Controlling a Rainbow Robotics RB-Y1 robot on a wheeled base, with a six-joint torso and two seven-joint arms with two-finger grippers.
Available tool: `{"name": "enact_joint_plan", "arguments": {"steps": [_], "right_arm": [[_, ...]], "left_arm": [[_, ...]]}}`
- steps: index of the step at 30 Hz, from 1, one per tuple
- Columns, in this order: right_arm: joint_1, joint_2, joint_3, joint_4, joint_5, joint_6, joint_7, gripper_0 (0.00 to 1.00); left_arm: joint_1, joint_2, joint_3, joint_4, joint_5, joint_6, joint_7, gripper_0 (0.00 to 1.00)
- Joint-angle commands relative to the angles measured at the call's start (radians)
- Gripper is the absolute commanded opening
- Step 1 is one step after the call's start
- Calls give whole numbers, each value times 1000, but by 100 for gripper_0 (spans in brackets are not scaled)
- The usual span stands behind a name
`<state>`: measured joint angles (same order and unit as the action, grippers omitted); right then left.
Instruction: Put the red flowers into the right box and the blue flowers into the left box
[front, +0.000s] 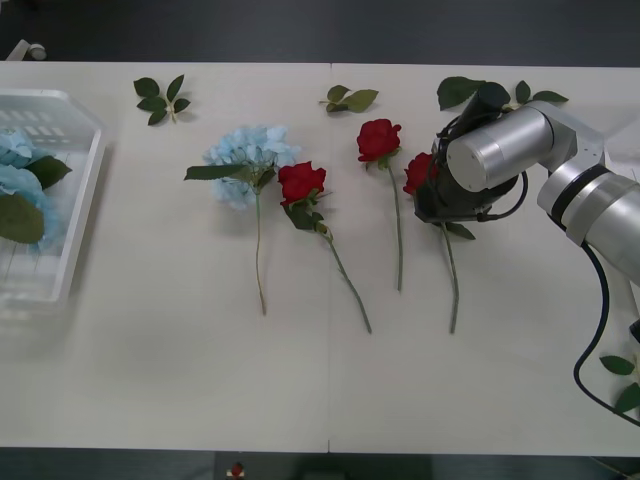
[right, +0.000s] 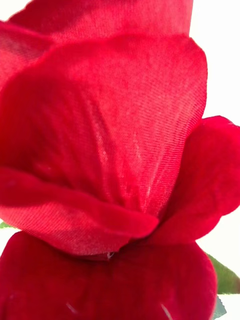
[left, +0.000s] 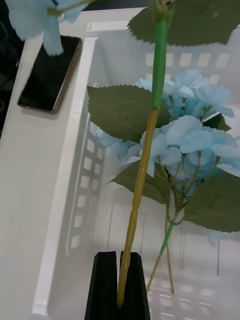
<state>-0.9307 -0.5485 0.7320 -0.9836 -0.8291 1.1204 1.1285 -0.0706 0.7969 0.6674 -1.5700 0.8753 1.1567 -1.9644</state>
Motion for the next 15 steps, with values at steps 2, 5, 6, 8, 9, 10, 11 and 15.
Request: {"name": "enact_joint_plan", "arguments": {"steps": [2,5,6,8,9,10,11,15], "right_arm": [[-54,-22,-3,-18,-21,-2,0,0],[-59,-65,-22,-66,-31,30,13,0],[-59,-77,-31,-81,-33,42,17,0],[-59,-106,-51,-107,-42,73,70,0],[-59,-116,-60,-110,-48,81,85,0],[-59,-136,-79,-112,-68,95,116,0],[-57,-151,-92,-113,-87,102,137,0],[-59,-237,-144,-116,-154,130,220,0]], "left_arm": [[-26,22,-15,-16,-45,-20,42,0],[-26,22,-40,-16,-87,-35,50,0],[-26,21,-51,-16,-104,-41,53,0],[-23,21,-68,-15,-131,-43,61,0],[-23,21,-74,-15,-136,-43,64,0],[-23,21,-81,-12,-139,-43,68,0],[-23,21,-83,-10,-139,-45,73,0],[-23,21,-94,-10,-144,-45,84,0]]}}
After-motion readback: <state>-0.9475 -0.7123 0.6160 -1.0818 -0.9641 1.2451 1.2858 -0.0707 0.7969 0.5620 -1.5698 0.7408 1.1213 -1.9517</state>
